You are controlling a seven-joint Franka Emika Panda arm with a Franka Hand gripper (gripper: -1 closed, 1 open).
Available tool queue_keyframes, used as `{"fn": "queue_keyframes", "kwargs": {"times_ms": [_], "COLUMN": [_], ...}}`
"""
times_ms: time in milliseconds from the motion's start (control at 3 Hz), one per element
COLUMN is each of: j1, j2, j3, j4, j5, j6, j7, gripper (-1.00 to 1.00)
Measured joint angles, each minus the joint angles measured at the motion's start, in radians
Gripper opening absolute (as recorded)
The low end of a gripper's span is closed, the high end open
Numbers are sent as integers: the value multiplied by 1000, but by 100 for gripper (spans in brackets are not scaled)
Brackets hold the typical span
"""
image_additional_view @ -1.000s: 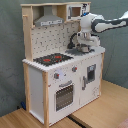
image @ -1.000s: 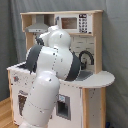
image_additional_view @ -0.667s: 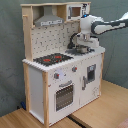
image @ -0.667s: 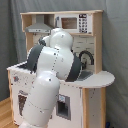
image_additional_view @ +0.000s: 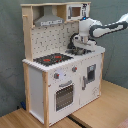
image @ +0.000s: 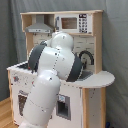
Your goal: Play with the kitchen
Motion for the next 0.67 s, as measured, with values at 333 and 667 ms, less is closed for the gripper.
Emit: {"fn": "queue_keyframes", "kwargs": {"times_ms": [333, 667], "j1": [72, 107], "j2": [0, 0], "j3": [-69, -103], "j4": [0, 1], "j5": [0, 0], "j6": [50, 74], "j7": [-4, -4], "gripper": [-100, -100]}}
